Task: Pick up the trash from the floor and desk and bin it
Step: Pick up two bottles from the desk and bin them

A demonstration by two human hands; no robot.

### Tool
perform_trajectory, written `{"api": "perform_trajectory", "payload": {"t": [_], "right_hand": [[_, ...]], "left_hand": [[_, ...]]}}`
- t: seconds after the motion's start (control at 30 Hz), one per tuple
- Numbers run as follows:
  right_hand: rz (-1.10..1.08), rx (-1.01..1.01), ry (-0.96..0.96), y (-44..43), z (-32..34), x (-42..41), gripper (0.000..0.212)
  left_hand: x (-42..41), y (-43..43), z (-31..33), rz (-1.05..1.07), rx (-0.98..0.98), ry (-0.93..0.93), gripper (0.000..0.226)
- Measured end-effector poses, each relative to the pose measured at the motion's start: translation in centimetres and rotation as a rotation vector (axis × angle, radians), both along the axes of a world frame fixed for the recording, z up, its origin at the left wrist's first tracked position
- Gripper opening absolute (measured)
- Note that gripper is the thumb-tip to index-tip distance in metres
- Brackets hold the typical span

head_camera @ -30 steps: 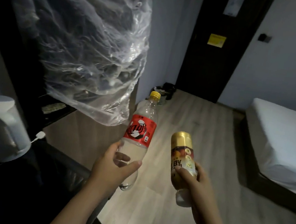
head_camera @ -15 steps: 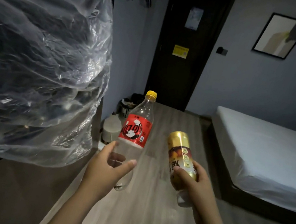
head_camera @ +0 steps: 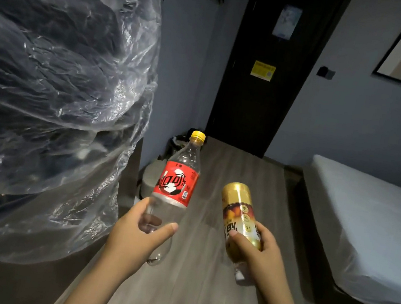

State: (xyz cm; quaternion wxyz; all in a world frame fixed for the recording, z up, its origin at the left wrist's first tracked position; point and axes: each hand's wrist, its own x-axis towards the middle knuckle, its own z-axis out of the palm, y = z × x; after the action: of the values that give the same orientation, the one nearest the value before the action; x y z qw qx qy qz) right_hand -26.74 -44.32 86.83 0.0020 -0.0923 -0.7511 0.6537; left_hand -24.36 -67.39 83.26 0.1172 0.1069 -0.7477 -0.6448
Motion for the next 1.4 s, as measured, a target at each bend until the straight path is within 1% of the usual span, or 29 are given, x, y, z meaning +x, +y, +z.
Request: {"api": "perform_trajectory", "payload": {"t": [0.1,0.17,0.27,0.37,0.67,0.8,0.87,0.97,1.03,1.17,1.4], "right_hand": [[-0.009,-0.010,0.035,1.4,0.1,-5.0,0.058],[-0.014,-0.004,0.058,2.7,0.3,-8.8,0.055],[-0.017,-0.010,0.068,5.1,0.9,-14.5,0.049],[-0.018,0.000,0.074,7.6,1.6,-19.8,0.051],[-0.019,-0.025,0.047,11.2,0.2,-33.0,0.056],[-0.036,-0.012,0.032,11.1,-1.0,-39.5,0.059],[-0.041,-0.005,0.033,10.5,-1.3,-43.3,0.056],[-0.047,0.019,0.036,8.9,-0.9,-49.2,0.052],[-0.054,0.023,0.042,7.8,-0.4,-53.0,0.049],[-0.076,0.033,0.048,5.6,0.3,-59.6,0.049],[-0.082,0.041,-0.012,4.2,-0.8,-69.8,0.046]], "left_hand": [[-4.9,1.2,0.3,0.037,-0.018,0.015,0.046],[-8.5,2.6,0.6,0.045,-0.027,0.035,0.042],[-14.0,4.9,1.5,0.038,-0.067,0.045,0.043],[-19.0,7.1,2.3,0.043,-0.117,0.056,0.043],[-32.2,10.1,1.6,0.048,-0.121,0.003,0.041],[-39.0,9.8,0.8,0.046,-0.155,-0.041,0.052],[-42.9,9.3,0.8,0.052,-0.173,-0.044,0.055],[-49.3,7.7,1.2,0.101,-0.142,-0.038,0.063],[-53.3,6.4,1.7,0.114,-0.156,-0.040,0.064],[-60.7,4.2,2.4,0.081,-0.165,-0.054,0.059],[-71.0,2.8,0.7,0.090,-0.151,-0.102,0.045]]}}
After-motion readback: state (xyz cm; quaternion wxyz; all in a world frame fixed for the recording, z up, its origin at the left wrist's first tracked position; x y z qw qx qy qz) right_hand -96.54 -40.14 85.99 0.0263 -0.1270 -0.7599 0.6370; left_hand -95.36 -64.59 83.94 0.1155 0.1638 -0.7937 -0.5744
